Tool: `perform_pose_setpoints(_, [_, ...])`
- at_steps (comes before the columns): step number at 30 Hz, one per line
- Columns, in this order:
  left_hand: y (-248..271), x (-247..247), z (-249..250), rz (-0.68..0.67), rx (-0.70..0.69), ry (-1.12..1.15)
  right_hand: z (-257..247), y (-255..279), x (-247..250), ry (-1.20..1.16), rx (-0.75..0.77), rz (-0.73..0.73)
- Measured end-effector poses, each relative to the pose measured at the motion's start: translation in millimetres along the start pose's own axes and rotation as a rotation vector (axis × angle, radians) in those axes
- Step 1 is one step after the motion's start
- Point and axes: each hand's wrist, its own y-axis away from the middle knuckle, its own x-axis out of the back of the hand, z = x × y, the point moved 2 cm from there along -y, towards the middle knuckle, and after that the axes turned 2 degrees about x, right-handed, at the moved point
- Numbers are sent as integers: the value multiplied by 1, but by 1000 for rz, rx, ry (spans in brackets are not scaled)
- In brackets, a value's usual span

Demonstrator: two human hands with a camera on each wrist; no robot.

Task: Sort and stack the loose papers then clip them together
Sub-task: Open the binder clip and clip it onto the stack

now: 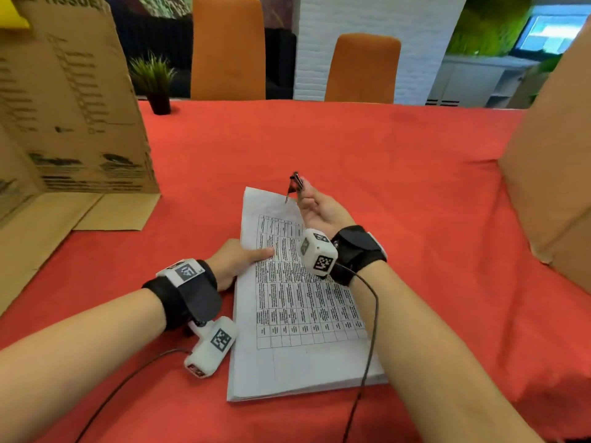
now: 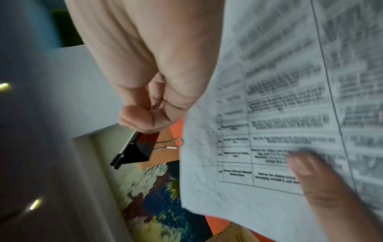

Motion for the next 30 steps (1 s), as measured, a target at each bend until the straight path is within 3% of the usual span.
perform_pose_setpoints(3, [-4,1,-1,-25,21,-22,30,-17,19,-75,5,-6])
perform_pose_setpoints(8, [-22,15,11,-98,17,-53,40,-22,36,35,-19,-5])
perform_pose_setpoints(10, [-33,27,23,44,-47,34,41,-22,35,85,-16,-20])
perform_pose_setpoints(12, [-33,40,41,326,-194,-40,41,-21,35,132,-8,-49])
perform_pose_setpoints(13, [-30,41,51,370,-269,-70,42,-20,34,162,-4,-63])
perform_pose_setpoints(14, [-28,38,58,309,-303,-70,42,-19,33,194,-1,-83])
perform_pose_setpoints(17, [-22,7,59,-150,-112,-26,46,-14,25,333,3,-153])
perform_pose_setpoints(18, [-25,1,53,-176,-105,-42,48,-13,23,388,6,-159])
perform_pose_setpoints(21, [-35,1,40,-86,-155,58,49,-12,21,490,95,-109])
perform_pose_setpoints(25, [-34,12,43,-35,-302,48,49,-17,22,648,284,99])
perform_pose_setpoints(30, [-24,-7,32,-192,-326,25,42,-14,23,859,362,353])
